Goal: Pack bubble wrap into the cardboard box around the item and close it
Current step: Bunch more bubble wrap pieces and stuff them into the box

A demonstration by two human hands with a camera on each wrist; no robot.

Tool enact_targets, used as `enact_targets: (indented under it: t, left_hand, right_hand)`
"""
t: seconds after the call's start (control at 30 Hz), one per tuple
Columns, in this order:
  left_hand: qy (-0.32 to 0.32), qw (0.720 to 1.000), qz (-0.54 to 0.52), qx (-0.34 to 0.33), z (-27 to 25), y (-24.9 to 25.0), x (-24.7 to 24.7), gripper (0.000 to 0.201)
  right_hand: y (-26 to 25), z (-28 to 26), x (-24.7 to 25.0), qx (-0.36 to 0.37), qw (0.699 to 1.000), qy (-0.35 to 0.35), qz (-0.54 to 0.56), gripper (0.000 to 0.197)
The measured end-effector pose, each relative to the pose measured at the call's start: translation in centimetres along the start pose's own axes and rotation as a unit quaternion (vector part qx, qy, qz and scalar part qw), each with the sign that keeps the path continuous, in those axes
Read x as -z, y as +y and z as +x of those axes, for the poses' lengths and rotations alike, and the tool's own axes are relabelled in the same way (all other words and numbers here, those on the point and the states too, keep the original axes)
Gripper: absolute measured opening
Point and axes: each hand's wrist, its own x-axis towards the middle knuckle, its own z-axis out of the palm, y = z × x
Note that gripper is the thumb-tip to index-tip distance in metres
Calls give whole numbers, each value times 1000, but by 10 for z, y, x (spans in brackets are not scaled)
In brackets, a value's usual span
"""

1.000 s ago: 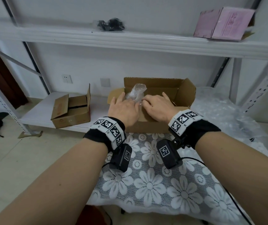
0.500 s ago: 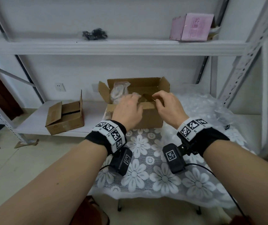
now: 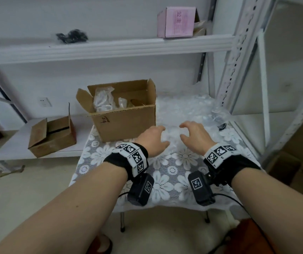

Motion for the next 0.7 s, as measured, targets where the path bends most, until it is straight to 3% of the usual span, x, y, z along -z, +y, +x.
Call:
enact_targets:
  t: [0.07, 0.23, 0.33, 0.4, 0.5, 0.63, 0.7]
  left_hand:
    - [-55, 998, 1, 35, -1, -1, -9, 64]
    - [-88, 994, 29, 51, -1, -3, -29, 67]
    - [-95, 993, 49, 56, -2, -4, -37, 58]
    - [-88, 993, 44, 57, -3, -3, -40, 41]
    - [-48, 998, 33, 39, -3, 0, -40, 14]
    - [-43, 999, 16, -21, -7, 3, -37, 10]
    - [-60, 998, 9, -26, -9, 5, -36, 9]
  right_hand:
    - [9, -8, -2, -21, 998, -47, -28, 47]
    - [22, -19, -8, -66, 989, -121, -59, 62]
    - [26, -20, -9, -57, 987, -120, -87, 63]
    - [28, -20, -7, -52, 988, -120, -86, 62]
    - [29, -21, -7, -33, 990, -81, -106, 62]
    - [27, -21, -8, 48, 980, 28, -190, 76]
    - [24, -21, -8, 85, 970, 17, -225, 73]
